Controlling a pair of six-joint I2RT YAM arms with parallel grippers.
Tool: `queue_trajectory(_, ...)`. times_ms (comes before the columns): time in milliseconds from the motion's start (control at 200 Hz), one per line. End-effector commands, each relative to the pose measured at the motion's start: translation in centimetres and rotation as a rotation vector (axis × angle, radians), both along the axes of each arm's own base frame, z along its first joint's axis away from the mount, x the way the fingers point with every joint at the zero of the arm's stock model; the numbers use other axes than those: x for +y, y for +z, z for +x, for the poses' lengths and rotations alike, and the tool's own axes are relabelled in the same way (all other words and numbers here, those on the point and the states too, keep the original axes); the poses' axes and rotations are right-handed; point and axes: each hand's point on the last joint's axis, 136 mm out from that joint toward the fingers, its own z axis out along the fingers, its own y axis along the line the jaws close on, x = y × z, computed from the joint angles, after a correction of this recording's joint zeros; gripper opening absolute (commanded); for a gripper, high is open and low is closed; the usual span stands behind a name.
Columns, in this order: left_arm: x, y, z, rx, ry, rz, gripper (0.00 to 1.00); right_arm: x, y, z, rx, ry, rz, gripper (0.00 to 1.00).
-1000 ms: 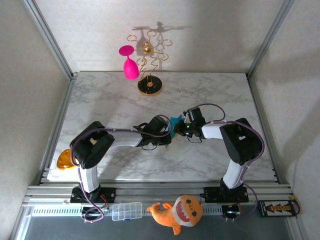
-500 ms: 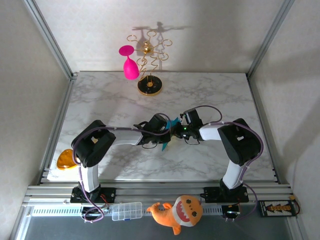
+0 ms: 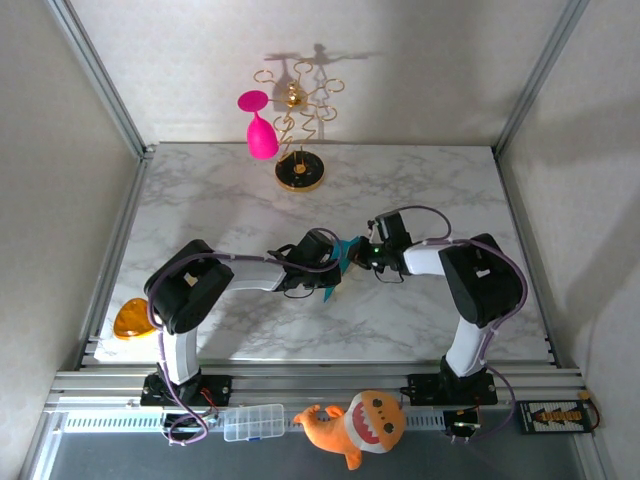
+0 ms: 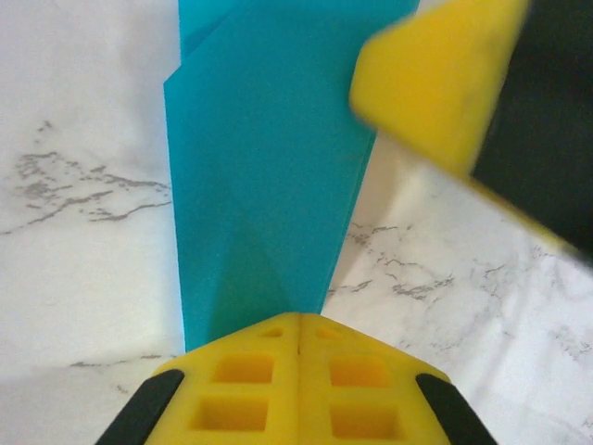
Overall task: Fold a paper plane with a square sheet of paper (pick it up from the middle)
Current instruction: Fold the wing for the fifth time at the center of the table, then turn over the paper plane at the top-center of the table.
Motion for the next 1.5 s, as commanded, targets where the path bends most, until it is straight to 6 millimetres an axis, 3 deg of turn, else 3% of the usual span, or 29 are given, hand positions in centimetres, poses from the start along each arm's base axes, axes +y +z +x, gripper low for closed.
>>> queue_trajectory(0,4.1,-5.5,-3.7,0.132,0.000,0.198,0.00,-1.3,-0.7,2.4,-0.026,-0.035,-0.042,0.03)
queue_trajectory(120,4.3,-5.7,-3.9,0.137,0.000,0.206,0.00,-2.8,-1.5,3.8,-0.016,-0.081,-0.052,0.03)
queue_trajectory(421,4.2,-5.4,-3.9,0.127,-0.005,0.202,0.00,-5.8,-1.2,6.8,-0.049,-0.154,-0.095,0.03)
queue_trajectory(566,4.0,-5.0,-3.7,0.119,-0.006,0.187,0.00,-5.9,0.1,7.7,-0.082,-0.147,-0.101,0.04)
queue_trajectory(716,3.1,-3.6,-3.0,0.087,-0.014,0.149,0.00,-6.1,3.1,7.4,-0.135,-0.147,-0.101,0.10)
queue_trajectory(831,1.9,-0.7,-1.8,0.032,-0.009,0.068,0.11,-6.8,5.1,6.0,-0.152,-0.166,-0.132,0.17)
queue_trajectory(931,0.4,4.7,0.1,-0.060,0.003,-0.071,0.22,-7.2,5.9,4.3,-0.144,-0.174,-0.193,0.28)
queue_trajectory(996,0.5,8.2,1.1,-0.124,0.027,-0.142,0.35,-7.6,6.3,3.4,-0.139,-0.188,-0.248,0.36)
queue_trajectory(1096,2.8,11.3,2.3,-0.192,0.101,-0.172,0.54,-7.7,7.2,1.9,-0.143,-0.215,-0.336,0.47)
queue_trajectory(1172,5.8,12.0,2.9,-0.227,0.167,-0.156,0.65,-7.0,7.4,0.9,-0.130,-0.220,-0.382,0.53)
queue_trajectory(1307,11.8,11.8,3.7,-0.276,0.283,-0.068,0.75,-4.9,6.9,-0.6,-0.097,-0.208,-0.495,0.57)
queue_trajectory(1497,18.1,11.0,3.8,-0.304,0.405,0.011,0.89,-0.2,5.2,-2.3,-0.059,-0.139,-0.650,0.60)
